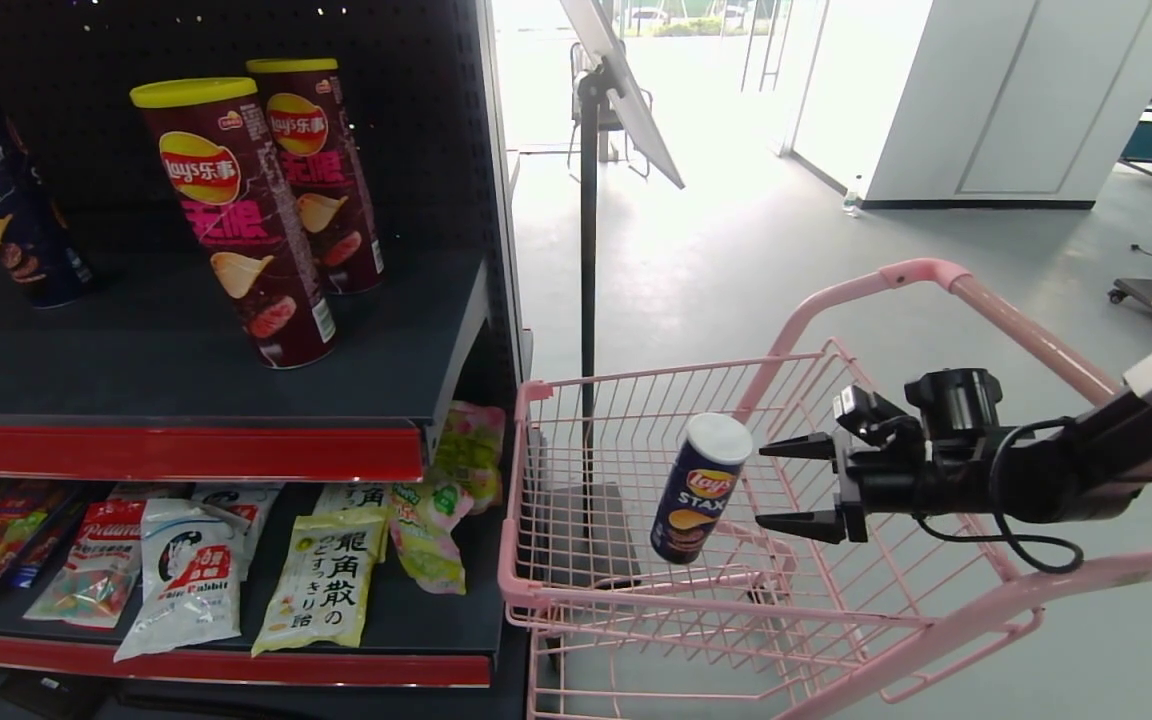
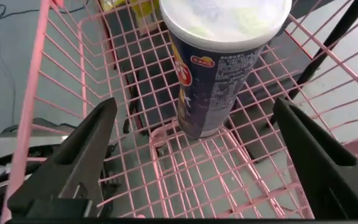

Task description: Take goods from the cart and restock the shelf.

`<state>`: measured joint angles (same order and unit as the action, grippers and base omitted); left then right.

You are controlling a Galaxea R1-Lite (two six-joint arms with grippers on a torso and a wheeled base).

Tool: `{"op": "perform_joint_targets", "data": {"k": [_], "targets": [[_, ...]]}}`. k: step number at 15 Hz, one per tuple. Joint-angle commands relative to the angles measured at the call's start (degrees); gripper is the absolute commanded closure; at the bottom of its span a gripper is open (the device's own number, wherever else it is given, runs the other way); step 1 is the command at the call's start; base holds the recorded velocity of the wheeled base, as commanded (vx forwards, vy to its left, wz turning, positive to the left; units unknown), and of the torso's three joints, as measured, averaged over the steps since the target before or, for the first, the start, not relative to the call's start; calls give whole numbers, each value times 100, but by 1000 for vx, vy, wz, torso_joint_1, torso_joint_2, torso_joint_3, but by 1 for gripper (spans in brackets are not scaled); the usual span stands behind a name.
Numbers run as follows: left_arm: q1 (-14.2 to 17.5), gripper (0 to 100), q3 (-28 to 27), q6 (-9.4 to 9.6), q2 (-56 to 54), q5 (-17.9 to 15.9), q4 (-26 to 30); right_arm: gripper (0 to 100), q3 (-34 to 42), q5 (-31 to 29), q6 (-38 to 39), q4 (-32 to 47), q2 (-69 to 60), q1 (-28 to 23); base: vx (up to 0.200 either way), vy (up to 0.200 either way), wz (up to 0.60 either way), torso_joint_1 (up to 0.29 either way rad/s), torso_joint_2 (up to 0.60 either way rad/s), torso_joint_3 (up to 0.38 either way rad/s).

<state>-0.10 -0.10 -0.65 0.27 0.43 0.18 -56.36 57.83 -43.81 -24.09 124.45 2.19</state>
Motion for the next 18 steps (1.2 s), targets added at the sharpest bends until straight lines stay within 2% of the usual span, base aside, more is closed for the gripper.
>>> {"op": "perform_joint_targets", "data": {"k": [1, 4, 5, 8, 12, 13, 18], "targets": [[1, 0, 1, 3, 0, 1, -1, 0, -394, -44, 22, -26, 642, 115, 0, 0, 0, 0, 0, 0], [1, 0, 1, 3, 0, 1, -1, 0, -877, -202, 224, -26, 1063, 290, 0, 0, 0, 0, 0, 0], [1, 0, 1, 3, 0, 1, -1, 0, -1097, -246, 347, -34, 1090, 492, 0, 0, 0, 0, 0, 0], [1, 0, 1, -6, 0, 1, -1, 0, -1308, -255, 505, -43, 967, 993, 0, 0, 0, 0, 0, 0], [1, 0, 1, -6, 0, 1, -1, 0, -1545, -299, 910, -61, 703, 1380, 0, 0, 0, 0, 0, 0], [1, 0, 1, 3, 0, 1, -1, 100, -1527, -316, 998, -43, 571, 1477, 0, 0, 0, 0, 0, 0], [1, 0, 1, -6, 0, 1, -1, 100, -1185, -360, 1033, -17, 378, 1556, 0, 0, 0, 0, 0, 0]]}}
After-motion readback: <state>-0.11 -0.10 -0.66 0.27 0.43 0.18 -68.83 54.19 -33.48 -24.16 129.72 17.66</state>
